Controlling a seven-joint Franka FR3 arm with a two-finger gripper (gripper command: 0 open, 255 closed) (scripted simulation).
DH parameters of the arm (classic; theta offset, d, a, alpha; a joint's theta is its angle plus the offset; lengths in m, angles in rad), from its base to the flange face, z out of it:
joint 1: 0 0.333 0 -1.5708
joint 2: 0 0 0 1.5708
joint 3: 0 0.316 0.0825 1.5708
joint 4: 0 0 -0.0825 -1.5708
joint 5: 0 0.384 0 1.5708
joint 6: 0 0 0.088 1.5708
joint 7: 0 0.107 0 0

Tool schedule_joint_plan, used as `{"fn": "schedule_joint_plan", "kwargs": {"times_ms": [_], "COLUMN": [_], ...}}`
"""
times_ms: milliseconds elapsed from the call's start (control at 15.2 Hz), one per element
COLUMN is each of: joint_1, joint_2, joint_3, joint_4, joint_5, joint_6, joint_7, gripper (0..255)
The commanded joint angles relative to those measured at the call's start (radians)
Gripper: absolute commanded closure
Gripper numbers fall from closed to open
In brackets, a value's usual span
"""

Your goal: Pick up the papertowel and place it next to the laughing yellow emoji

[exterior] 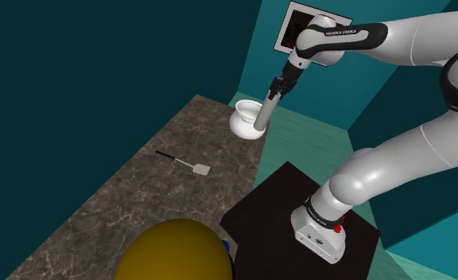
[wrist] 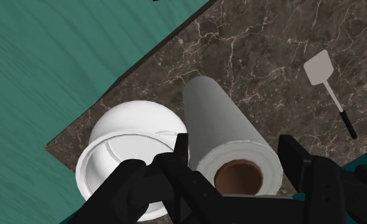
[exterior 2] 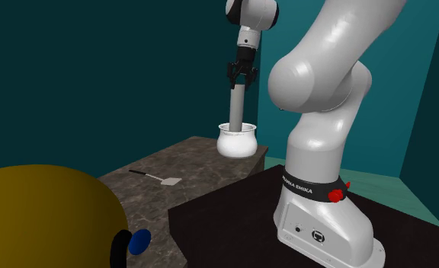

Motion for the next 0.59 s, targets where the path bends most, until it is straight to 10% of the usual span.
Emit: {"fn": "schedule_joint_plan", "kwargs": {"times_ms": [0,528], "joint_1": [0.000,0.000], "joint_2": [-0.005,-0.024], "joint_3": [0.002,0.012], "joint_4": [0.021,0.112], "joint_5": [-0.002,-0.007], "joint_6": [-0.026,-0.135], "joint_7": [0.004,0.021], "gripper": [255,255]}}
